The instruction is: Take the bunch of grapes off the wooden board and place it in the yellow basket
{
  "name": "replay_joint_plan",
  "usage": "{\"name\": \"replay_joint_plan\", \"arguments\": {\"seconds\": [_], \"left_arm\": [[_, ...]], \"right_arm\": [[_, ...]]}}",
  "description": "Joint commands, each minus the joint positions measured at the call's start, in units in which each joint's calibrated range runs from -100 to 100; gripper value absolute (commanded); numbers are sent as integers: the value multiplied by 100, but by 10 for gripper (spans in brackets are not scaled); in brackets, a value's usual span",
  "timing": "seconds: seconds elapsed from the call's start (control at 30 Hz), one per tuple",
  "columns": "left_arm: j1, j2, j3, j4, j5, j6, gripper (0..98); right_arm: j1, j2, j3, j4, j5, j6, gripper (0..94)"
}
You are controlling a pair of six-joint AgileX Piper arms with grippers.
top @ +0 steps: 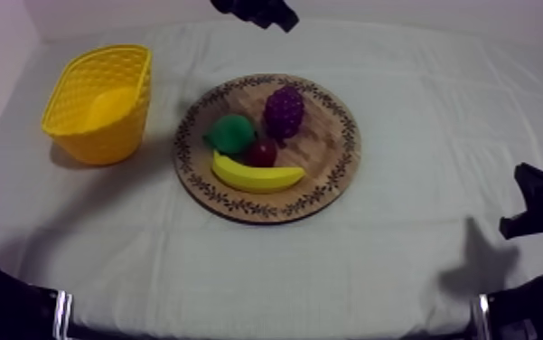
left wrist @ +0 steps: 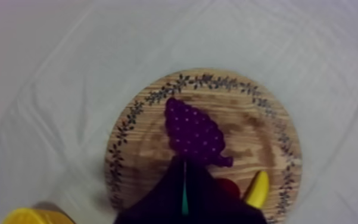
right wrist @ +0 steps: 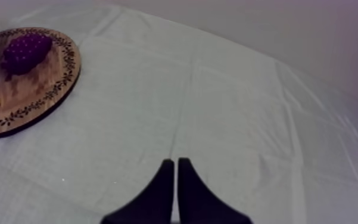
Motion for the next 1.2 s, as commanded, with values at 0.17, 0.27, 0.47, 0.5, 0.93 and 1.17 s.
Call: {"name": "replay_joint_plan", "arguments": {"seconds": [0.17,0.27,0.47,0.5,0.93,1.17], "left_arm": [[165,-85,182,24,-232,1009,0],[200,-115,168,34,-162,1331,0],[188,-132,78,165,337,1921,0],[188,-133,74,168,442,2013,0],[161,78,-305,57,1738,2752,0],[154,71,-306,45,1796,2802,1]], "right_arm": [[-1,0,-1,-2,-5,-1,5],[-1,0,-1,-2,-5,-1,5],[-1,0,-1,-2,-5,-1,5],[-1,0,-1,-2,-5,-1,5],[-1,0,-1,-2,-5,-1,5],[-1,0,-1,-2,-5,-1,5]]}}
